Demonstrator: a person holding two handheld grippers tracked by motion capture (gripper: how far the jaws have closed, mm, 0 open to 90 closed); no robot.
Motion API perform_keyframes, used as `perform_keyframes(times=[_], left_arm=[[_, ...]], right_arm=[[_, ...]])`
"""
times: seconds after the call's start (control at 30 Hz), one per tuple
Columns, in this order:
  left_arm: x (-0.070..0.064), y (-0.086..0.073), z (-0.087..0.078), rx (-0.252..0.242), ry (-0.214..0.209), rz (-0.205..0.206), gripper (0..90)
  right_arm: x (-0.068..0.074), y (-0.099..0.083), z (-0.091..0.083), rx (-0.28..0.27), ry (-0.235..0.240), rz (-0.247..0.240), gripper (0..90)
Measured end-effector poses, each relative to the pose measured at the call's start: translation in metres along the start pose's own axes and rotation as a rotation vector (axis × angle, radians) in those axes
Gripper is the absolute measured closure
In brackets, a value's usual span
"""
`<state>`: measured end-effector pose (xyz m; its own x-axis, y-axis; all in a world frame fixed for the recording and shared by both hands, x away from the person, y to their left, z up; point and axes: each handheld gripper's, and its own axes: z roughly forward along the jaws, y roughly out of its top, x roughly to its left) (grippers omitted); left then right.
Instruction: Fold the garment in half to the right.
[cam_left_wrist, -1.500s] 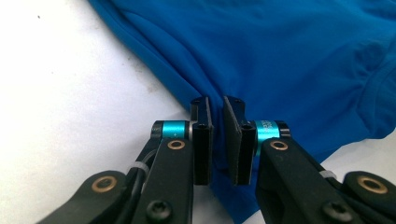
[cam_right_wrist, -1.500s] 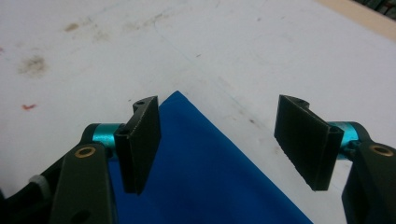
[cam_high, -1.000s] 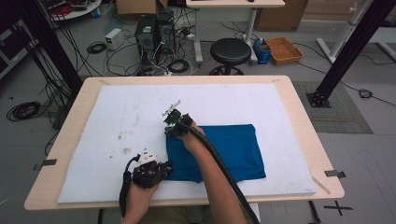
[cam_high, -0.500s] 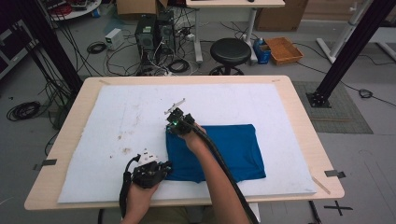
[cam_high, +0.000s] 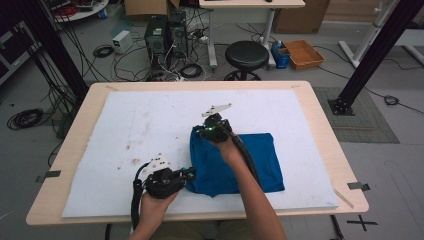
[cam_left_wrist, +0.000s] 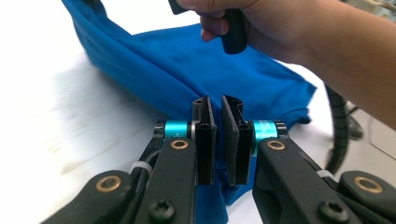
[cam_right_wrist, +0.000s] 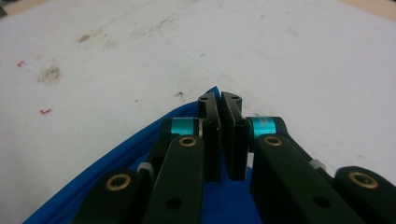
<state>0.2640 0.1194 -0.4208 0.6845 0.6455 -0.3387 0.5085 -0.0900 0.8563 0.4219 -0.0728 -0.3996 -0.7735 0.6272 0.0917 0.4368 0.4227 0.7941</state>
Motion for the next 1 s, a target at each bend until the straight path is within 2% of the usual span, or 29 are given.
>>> perform_keyframes(times=[0.03,0.27,0.43,0.57,0.7,0.87,0.93,1.0], left_arm=[[-0.002,0.003,0.003,-0.002,-0.009,0.006,83.7],[-0.015,0.027,0.029,-0.027,-0.095,-0.025,83.7],[-0.03,0.042,0.061,0.021,-0.139,-0.028,83.7],[-0.043,0.05,0.089,0.067,-0.156,-0.031,83.7],[-0.056,0.054,0.115,0.118,-0.16,-0.016,83.7],[-0.071,0.055,0.145,0.163,-0.18,-0.01,83.6],[-0.076,0.054,0.156,0.181,-0.185,-0.004,83.6],[-0.081,0.054,0.166,0.198,-0.189,0.005,83.5]], right_arm=[[-0.004,-0.002,-0.006,-0.014,-0.004,0.01,87.2],[-0.034,-0.019,-0.045,-0.103,-0.033,0.093,87.2],[-0.055,-0.037,-0.069,-0.141,-0.066,0.154,87.3],[-0.066,-0.05,-0.083,-0.141,-0.094,0.179,87.2],[-0.077,-0.062,-0.094,-0.138,-0.125,0.199,87.2],[-0.092,-0.078,-0.108,-0.116,-0.202,0.225,87.2],[-0.099,-0.084,-0.112,-0.083,-0.218,0.249,87.2],[-0.102,-0.089,-0.117,-0.096,-0.238,0.256,87.2]])
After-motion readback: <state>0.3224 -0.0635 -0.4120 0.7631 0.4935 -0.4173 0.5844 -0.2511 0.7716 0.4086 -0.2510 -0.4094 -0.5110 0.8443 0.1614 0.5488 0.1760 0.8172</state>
